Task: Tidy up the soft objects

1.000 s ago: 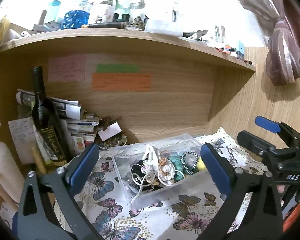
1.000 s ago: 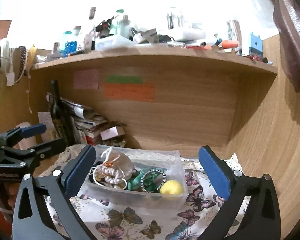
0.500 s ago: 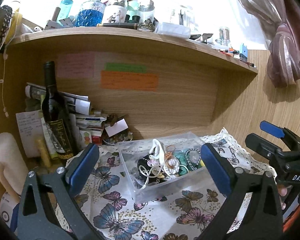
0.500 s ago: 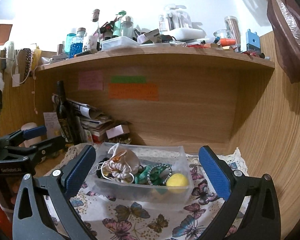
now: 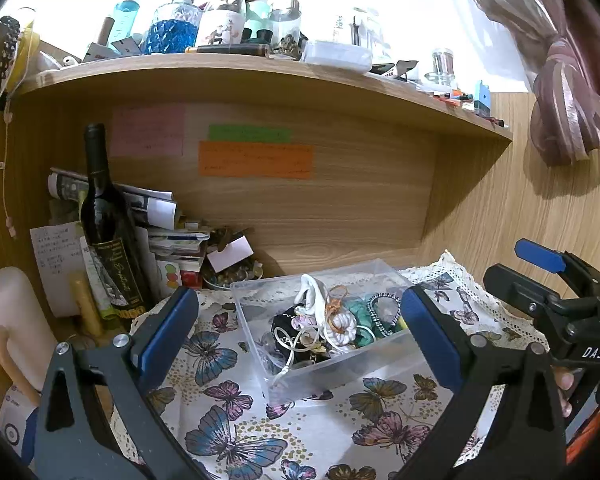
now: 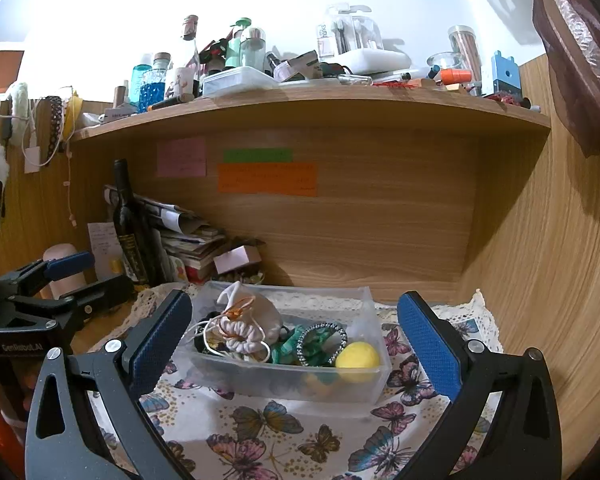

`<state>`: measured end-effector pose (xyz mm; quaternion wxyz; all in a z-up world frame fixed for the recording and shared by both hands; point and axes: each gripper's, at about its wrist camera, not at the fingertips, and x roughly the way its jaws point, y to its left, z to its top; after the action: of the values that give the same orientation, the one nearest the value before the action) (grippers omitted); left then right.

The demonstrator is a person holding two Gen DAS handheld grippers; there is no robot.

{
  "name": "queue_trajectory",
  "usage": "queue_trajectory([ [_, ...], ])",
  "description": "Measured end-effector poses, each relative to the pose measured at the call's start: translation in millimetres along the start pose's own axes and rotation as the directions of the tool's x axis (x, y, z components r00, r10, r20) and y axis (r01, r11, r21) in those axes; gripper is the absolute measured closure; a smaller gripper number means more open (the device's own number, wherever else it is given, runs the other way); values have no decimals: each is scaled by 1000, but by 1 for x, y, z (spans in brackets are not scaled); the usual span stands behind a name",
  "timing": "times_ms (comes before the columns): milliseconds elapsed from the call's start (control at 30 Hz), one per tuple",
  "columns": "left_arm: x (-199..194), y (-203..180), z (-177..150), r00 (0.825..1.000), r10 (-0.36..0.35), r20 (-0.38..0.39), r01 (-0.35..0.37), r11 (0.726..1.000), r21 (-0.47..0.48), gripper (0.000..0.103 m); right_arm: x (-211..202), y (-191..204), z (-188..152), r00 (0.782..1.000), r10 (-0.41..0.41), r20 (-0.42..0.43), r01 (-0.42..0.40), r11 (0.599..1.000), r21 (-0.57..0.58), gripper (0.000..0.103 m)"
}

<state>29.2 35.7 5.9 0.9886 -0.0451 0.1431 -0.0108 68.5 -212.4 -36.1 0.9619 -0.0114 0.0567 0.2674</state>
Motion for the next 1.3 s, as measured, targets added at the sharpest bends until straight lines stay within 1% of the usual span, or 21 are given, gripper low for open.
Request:
queue_trajectory([
  [1033,0,-2,0,1000,-9,1,9,1000,2,0,-2,2,-2,1000,9,3,-9,1000,9,0],
  [1300,0,-3,1,1000,-21,2,21,1000,2,0,-2,4,-2,1000,5,3,-5,1000,9,0],
])
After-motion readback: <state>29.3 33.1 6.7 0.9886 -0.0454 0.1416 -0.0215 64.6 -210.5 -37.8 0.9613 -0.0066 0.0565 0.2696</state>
